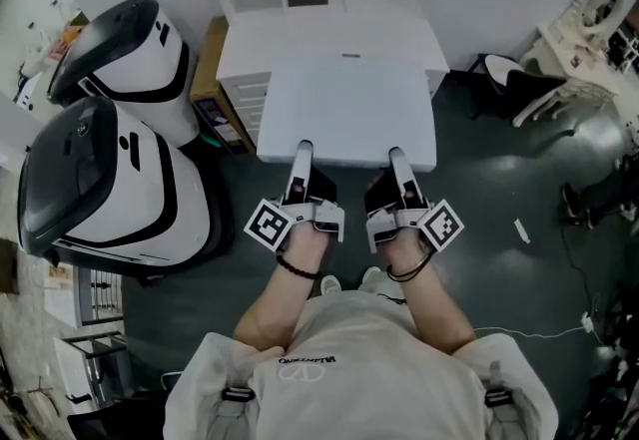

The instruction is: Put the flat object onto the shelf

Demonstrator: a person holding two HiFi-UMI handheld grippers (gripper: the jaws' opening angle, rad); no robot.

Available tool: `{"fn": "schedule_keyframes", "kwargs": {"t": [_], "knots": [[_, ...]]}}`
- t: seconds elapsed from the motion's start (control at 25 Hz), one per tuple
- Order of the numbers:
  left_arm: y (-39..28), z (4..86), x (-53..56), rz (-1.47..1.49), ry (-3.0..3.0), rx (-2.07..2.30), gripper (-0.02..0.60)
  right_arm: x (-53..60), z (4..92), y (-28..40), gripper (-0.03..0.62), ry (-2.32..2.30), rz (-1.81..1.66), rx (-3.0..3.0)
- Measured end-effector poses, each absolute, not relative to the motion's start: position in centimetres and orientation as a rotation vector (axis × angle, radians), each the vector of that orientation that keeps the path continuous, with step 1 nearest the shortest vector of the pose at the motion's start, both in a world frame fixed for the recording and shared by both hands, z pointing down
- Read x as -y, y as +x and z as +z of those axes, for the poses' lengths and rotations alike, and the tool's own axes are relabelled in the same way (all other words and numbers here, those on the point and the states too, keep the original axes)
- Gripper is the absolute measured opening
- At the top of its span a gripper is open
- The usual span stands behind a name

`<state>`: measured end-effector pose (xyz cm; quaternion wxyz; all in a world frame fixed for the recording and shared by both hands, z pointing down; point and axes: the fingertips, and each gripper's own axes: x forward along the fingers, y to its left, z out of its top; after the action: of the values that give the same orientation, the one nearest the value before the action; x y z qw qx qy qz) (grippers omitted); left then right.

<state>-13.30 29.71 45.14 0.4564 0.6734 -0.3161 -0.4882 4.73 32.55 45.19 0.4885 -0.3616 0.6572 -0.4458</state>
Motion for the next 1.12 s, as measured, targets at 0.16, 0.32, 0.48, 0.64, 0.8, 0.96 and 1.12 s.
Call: {"fn": "schedule_keyframes", "kwargs": {"t": [0.16, 0.32, 0.48, 0.64, 0.8, 0.96, 1.12], "knots": [[-13.9, 45.2, -28.8, -1.198, 1.650, 0.774, 0.291, -31.7, 45.3, 4.1, 0.301, -0.885, -1.086, -1.593], [-14.0, 45.4, -27.5, -1.199, 1.644, 0.774, 0.291, -30.2, 45.3, 4.0, 0.301, -0.890, -1.087, -1.595], [-14.0, 45.4, -25.6, -1.202, 1.644, 0.789, 0.291, -28.2, 45.4, 4.1, 0.301, -0.883, -1.096, -1.601], [-13.5, 45.0, -23.2, -1.200, 1.653, 0.792, 0.291, -25.7, 45.2, 4.6, 0.301, -0.875, -1.096, -1.604], [-12.6, 44.9, -20.1, -1.198, 1.656, 0.811, 0.291, -22.5, 45.2, 5.4, 0.301, -0.861, -1.110, -1.597], [-11.2, 44.7, -16.4, -1.207, 1.657, 0.823, 0.291, -18.6, 44.9, 6.9, 0.299, -0.849, -1.120, -1.603], [-9.5, 44.0, -12.9, -1.233, 1.652, 0.835, 0.291, -14.8, 44.3, 8.5, 0.299, -0.831, -1.128, -1.623]]}}
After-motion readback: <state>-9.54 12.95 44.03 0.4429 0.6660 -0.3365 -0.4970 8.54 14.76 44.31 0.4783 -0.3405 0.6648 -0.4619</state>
